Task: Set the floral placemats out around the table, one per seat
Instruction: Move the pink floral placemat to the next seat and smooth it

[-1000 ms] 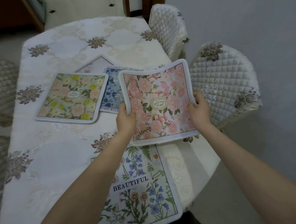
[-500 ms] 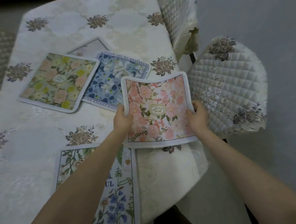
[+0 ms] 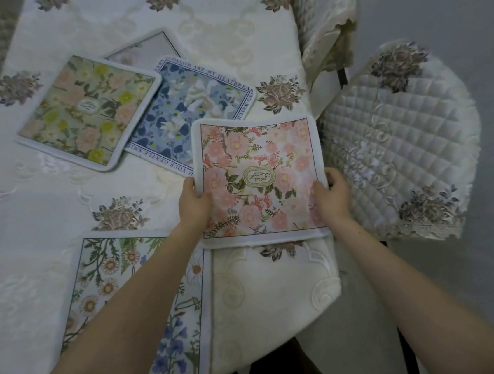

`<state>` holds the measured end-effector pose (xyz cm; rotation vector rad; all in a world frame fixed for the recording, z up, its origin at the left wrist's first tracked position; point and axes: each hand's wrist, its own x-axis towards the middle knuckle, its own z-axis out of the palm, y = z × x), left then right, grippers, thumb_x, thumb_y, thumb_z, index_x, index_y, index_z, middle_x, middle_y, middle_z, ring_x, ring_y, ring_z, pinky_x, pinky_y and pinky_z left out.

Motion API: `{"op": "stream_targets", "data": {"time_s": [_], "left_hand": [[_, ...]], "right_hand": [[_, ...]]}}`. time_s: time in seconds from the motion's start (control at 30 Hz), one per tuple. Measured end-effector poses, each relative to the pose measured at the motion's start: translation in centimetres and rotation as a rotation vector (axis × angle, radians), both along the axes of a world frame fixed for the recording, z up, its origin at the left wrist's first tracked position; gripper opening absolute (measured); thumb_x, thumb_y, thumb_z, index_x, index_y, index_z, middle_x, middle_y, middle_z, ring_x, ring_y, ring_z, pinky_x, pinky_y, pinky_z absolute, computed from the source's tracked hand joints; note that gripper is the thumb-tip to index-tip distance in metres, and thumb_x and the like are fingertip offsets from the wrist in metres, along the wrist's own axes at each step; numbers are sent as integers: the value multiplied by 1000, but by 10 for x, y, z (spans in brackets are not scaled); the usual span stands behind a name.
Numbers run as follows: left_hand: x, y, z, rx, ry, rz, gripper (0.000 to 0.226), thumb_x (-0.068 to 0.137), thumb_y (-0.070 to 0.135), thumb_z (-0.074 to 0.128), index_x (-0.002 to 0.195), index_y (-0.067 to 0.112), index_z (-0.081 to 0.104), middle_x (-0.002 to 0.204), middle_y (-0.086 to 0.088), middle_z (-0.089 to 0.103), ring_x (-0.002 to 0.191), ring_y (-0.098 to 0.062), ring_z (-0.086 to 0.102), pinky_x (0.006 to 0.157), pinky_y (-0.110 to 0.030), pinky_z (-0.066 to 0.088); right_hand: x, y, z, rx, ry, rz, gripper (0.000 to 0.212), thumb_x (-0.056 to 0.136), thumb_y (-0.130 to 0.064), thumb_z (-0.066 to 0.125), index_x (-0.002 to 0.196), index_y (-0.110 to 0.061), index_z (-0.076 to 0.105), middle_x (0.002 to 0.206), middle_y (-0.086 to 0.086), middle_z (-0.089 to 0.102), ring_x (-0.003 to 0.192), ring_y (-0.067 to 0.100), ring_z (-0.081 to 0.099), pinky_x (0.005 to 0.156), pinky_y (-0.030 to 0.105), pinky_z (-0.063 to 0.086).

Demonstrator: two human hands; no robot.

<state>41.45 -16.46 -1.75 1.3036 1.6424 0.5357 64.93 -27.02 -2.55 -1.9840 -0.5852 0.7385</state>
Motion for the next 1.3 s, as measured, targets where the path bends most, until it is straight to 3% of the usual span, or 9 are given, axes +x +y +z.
{"op": "stream_targets", "data": {"time_s": [0.2, 0.3, 0.4, 0.47, 0.6, 0.7, 0.93, 1.13, 1.3], "left_hand": [[-10, -17, 11, -211, 34, 92, 16, 88, 4, 52, 103, 6, 47, 86, -10, 53, 79, -27, 53, 62, -34, 47], [-24, -21, 20, -443, 176, -75, 17, 87, 17, 58, 90, 1, 54, 70, -10, 59, 67, -29, 62, 57, -33, 52], [-34, -10, 34, -310, 531, -311, 34, 85, 38, 55, 63, 12, 51, 48, 0, 57, 41, -18, 56, 50, -22, 44], [-33, 2, 44, -109, 704, -384, 36, 85, 38, 53, 59, 13, 45, 54, 0, 50, 47, -19, 47, 50, -22, 36], [-22, 20, 46, 123, 668, -455, 40, 87, 32, 58, 116, 6, 48, 111, -15, 51, 100, -32, 50, 77, -40, 45], [-17, 25, 36, 78, 674, -491, 53, 87, 27, 58, 129, 1, 38, 125, -22, 45, 113, -37, 44, 87, -44, 42], [-19, 25, 14, 133, 643, -399, 43, 81, 15, 60, 115, -4, 42, 119, -26, 41, 108, -39, 39, 78, -44, 39], [-37, 29, 7, 218, 276, -371, 24, 86, 19, 58, 76, 19, 36, 65, 5, 46, 55, -15, 43, 46, -27, 24], [-49, 28, 11, 210, 126, -371, 20, 91, 13, 53, 79, 28, 45, 65, 10, 51, 57, -6, 46, 48, -25, 30]], "right_hand": [[9, 32, 19, -54, -194, 220, 33, 92, -6, 38, 118, -20, 53, 78, 4, 60, 57, 18, 51, 50, 28, 41], [20, 50, 30, -69, -273, 357, 36, 89, -3, 40, 115, -25, 53, 77, 2, 54, 53, 16, 47, 47, 25, 37], [34, 68, 40, -80, -267, 492, 40, 88, 3, 42, 112, -27, 55, 89, 4, 57, 53, 9, 45, 43, 21, 34], [39, 81, 45, -118, -296, 591, 41, 89, 3, 42, 115, -25, 56, 97, 9, 59, 55, 12, 46, 46, 23, 35], [29, 99, 45, -175, -400, 754, 36, 95, -5, 42, 128, -13, 55, 124, 14, 60, 91, 23, 57, 76, 32, 46], [13, 99, 33, -267, -510, 814, 45, 94, -5, 44, 139, -8, 42, 138, 17, 50, 125, 33, 46, 102, 42, 38], [-7, 41, 17, -180, -481, 527, 44, 85, 0, 49, 129, 0, 49, 126, 21, 53, 118, 38, 45, 99, 38, 36], [-47, -16, 6, -355, -415, 293, 47, 82, -17, 63, 125, -2, 48, 124, 19, 45, 114, 34, 40, 92, 35, 35], [-78, -25, 14, -489, -397, 107, 61, 78, -23, 66, 128, -2, 38, 124, 23, 40, 114, 39, 37, 93, 42, 36]]}}
